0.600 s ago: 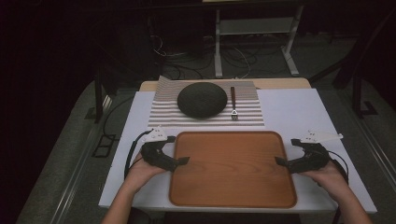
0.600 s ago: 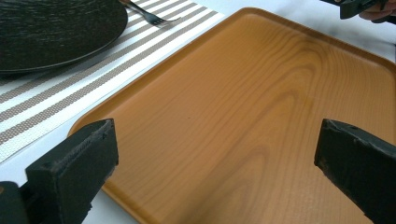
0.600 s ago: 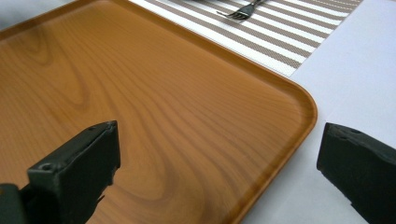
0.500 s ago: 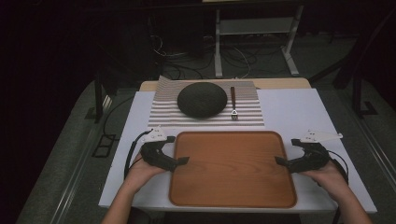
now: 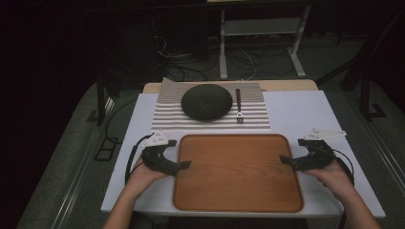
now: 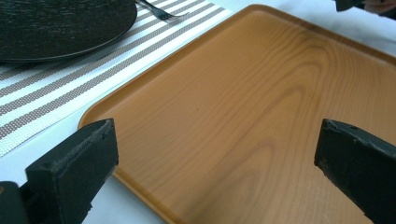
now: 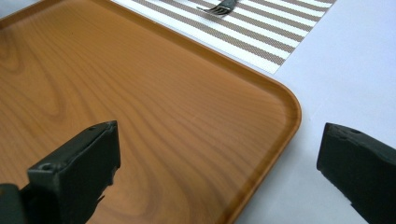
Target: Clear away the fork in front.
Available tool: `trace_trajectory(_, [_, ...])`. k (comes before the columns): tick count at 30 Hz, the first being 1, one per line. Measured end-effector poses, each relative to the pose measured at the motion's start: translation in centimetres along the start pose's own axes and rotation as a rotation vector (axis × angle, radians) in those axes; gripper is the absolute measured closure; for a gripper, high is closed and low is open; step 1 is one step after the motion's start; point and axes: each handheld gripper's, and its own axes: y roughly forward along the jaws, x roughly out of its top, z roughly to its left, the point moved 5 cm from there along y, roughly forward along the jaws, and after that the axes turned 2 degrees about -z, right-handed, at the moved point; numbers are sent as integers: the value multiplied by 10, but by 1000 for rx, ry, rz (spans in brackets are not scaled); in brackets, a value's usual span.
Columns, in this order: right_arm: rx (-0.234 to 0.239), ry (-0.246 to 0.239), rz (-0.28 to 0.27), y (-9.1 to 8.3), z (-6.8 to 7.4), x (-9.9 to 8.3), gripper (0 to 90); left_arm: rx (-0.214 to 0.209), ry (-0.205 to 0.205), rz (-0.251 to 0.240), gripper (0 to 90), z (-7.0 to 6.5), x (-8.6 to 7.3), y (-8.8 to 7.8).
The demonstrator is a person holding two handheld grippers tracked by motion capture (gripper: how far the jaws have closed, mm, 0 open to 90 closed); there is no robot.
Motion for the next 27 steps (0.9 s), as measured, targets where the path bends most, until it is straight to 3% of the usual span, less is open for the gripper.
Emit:
trace_trajectory(17, [12,21,41,19,-4,10,0,8,-4,-3,0,0,-3,-1])
trace_trajectory(27, [17,24,44,32,-8,25,0,8,-6,-10,0,0,-4,-2])
